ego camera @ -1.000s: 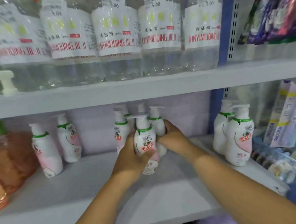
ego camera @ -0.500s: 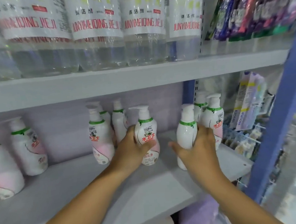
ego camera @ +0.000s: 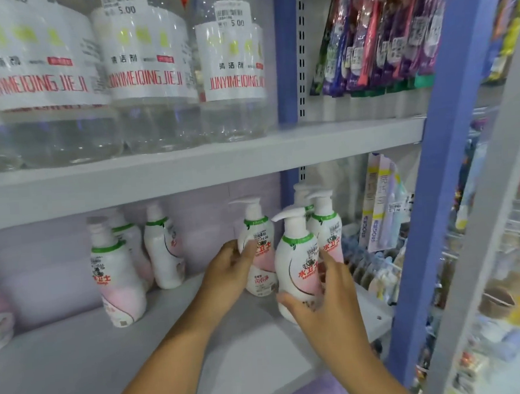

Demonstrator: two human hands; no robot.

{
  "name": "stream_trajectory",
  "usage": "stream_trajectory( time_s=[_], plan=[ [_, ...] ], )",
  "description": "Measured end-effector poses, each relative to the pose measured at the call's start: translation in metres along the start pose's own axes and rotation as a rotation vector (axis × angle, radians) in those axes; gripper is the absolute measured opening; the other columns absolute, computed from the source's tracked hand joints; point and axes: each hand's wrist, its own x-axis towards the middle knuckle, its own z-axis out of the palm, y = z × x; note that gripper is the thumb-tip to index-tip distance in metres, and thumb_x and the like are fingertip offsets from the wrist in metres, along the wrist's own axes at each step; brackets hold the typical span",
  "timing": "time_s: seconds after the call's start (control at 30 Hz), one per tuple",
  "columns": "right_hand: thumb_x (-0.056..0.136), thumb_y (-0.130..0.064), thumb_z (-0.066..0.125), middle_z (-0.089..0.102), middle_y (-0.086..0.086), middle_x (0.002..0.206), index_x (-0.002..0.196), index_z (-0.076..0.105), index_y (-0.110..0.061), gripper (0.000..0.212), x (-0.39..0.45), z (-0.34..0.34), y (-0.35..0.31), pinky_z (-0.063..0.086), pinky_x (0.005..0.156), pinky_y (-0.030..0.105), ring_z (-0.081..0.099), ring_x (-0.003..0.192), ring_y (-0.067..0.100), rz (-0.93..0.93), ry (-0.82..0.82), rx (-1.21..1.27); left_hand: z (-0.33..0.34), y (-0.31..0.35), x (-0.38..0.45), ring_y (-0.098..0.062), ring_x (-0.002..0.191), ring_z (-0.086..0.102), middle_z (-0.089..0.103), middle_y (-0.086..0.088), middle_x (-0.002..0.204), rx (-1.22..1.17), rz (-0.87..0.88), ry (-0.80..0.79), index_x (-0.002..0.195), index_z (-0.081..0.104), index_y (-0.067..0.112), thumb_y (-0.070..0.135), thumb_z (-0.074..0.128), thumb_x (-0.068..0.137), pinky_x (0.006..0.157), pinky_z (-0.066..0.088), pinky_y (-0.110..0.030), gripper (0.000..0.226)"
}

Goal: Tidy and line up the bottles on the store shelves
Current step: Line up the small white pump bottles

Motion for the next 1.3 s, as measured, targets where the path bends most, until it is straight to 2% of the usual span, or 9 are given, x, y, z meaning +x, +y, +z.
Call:
stream_trajectory(
  time_s=[0.07,0.13,0.23,0.5,0.97,1.07,1.13,1.2,1.3],
  plan=[
    [0.064,-0.064,0.080,0.039,-0.022,0.127,0.133,0.034,-0.050,0.084,0.000,0.000,0.003,0.054,0.096,0.036,0.049,0.122,0.007,0.018,0.000,0.042,-0.003,-0.003,-0.003,-0.007,0.101,0.073,0.078,0.009,0.106,-0.117,0.030,0.012,0.116,0.068,0.026,0.044,0.059,0.098,0.089,0.057,-0.027,0.027],
    [0.065,-0.054,0.087,0.039,-0.019,0.121,0.129,0.036,-0.046,0.082,0.003,0.002,0.006,0.052,0.098,0.033,0.049,0.119,0.009,0.002,-0.002,0.020,-0.004,-0.007,-0.005,-0.016,0.110,0.072,0.076,0.005,0.116,-0.230,0.016,-0.033,0.127,0.065,0.025,0.044,0.061,0.094,0.099,0.055,-0.043,0.038],
    [0.067,-0.052,0.088,0.038,-0.012,0.119,0.129,0.046,-0.028,0.079,0.009,0.007,0.004,0.049,0.094,0.031,0.046,0.118,0.015,-0.033,0.021,-0.112,-0.001,-0.007,-0.004,-0.021,0.110,0.072,0.076,0.004,0.117,-0.277,0.007,-0.057,0.130,0.062,0.029,0.046,0.059,0.092,0.098,0.055,-0.047,0.042],
    [0.064,-0.050,0.091,0.048,-0.001,0.124,0.134,0.048,-0.017,0.088,0.019,0.017,-0.002,0.049,0.095,0.035,0.048,0.120,0.022,0.008,0.071,-0.174,0.013,-0.002,0.002,-0.021,0.102,0.074,0.078,0.005,0.109,-0.324,-0.004,-0.046,0.132,0.059,0.022,0.026,0.052,0.105,0.069,0.063,-0.033,0.028],
    [0.063,-0.069,0.080,0.057,0.000,0.113,0.125,0.058,-0.018,0.084,0.021,0.023,-0.002,0.054,0.081,0.038,0.058,0.104,0.024,-0.015,0.131,-0.392,0.019,-0.003,0.008,-0.023,0.106,0.073,0.074,-0.001,0.117,-0.399,-0.045,-0.067,0.132,0.060,0.024,0.028,0.055,0.103,0.070,0.062,-0.032,0.030],
    [0.064,-0.076,0.071,0.058,0.001,0.109,0.119,0.059,-0.015,0.082,0.021,0.023,-0.006,0.055,0.077,0.039,0.061,0.100,0.026,-0.014,0.105,-0.429,0.019,-0.001,0.006,-0.021,0.107,0.073,0.074,0.001,0.120,-0.339,-0.034,-0.077,0.134,0.059,0.027,0.032,0.054,0.103,0.080,0.062,-0.037,0.031],
    [0.067,-0.078,0.066,0.056,-0.001,0.112,0.121,0.059,-0.017,0.082,0.020,0.015,-0.009,0.054,0.080,0.037,0.060,0.102,0.022,-0.001,0.081,-0.385,0.019,-0.001,0.002,-0.018,0.112,0.070,0.073,0.004,0.121,-0.272,0.000,-0.041,0.132,0.060,0.029,0.038,0.055,0.103,0.094,0.057,-0.040,0.031],
    [0.077,-0.071,0.068,0.051,-0.007,0.114,0.122,0.056,-0.020,0.070,0.020,-0.004,-0.009,0.053,0.082,0.036,0.057,0.102,0.015,0.008,0.122,-0.212,0.016,0.002,-0.006,-0.013,0.111,0.068,0.073,0.008,0.116,-0.166,0.051,0.114,0.121,0.064,0.027,0.042,0.060,0.099,0.100,0.053,-0.037,0.026],
    [0.090,-0.048,0.071,0.046,-0.012,0.117,0.128,0.051,-0.022,0.050,0.037,-0.038,0.004,0.053,0.089,0.040,0.057,0.104,0.012,0.052,0.227,0.092,0.018,0.018,-0.031,0.000,0.088,0.064,0.069,0.011,0.099,0.000,0.137,0.276,0.102,0.062,0.029,0.042,0.073,0.089,0.081,0.051,-0.022,0.021]
  ],
)
